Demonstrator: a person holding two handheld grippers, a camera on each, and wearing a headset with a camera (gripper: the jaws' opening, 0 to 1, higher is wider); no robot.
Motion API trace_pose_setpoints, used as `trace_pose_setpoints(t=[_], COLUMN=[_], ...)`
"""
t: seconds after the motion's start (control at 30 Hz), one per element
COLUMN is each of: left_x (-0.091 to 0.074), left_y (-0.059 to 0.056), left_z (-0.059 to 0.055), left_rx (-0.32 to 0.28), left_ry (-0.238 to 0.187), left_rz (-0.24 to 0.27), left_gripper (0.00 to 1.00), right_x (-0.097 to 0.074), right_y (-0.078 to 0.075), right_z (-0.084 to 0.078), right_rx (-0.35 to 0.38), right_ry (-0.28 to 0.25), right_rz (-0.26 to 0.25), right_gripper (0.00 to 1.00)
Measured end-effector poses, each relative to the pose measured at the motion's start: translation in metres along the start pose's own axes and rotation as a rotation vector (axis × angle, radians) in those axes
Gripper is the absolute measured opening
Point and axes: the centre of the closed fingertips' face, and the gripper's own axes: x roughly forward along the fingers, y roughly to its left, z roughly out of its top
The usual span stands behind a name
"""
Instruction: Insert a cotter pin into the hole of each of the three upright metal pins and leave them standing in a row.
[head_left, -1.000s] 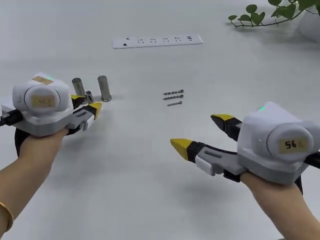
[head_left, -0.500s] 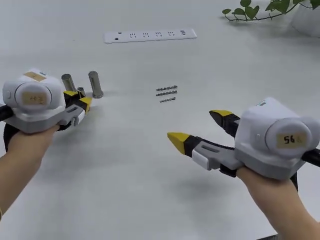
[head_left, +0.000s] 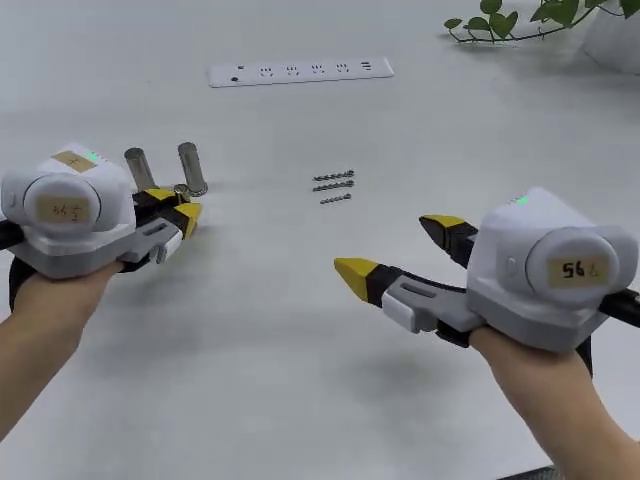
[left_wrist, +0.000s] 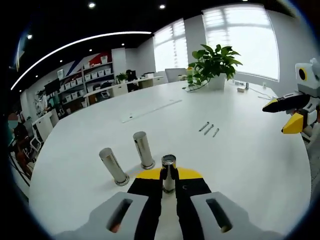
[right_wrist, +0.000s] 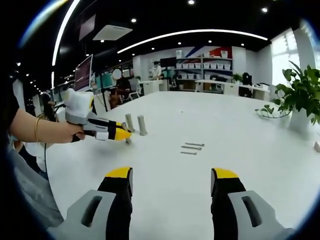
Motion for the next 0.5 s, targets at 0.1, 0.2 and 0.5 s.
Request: trace_pose_setpoints(t=[0.1, 0.2, 0.5], left_x=[-0.001, -0.003, -0.006], left_y=[-0.011, -0.023, -0.048], left_z=[0.001, 0.001, -0.002], left_rx=[-0.007, -0.001, 0.001], left_ry=[-0.007, -0.008, -0.003], left_rz=[-0.029, -0.059, -0.104], left_gripper=[0.05, 0.05, 0.06], right_x=[0.000, 0.000, 0.000], right_y=[0.001, 0.001, 0.003], right_z=[0.000, 0.000, 0.002], right_rx=[-0.001, -0.001, -0.004], right_ry=[0.000, 0.002, -0.003], right_rz=[0.003, 0.003, 0.013], right_gripper=[0.60, 0.60, 0.60])
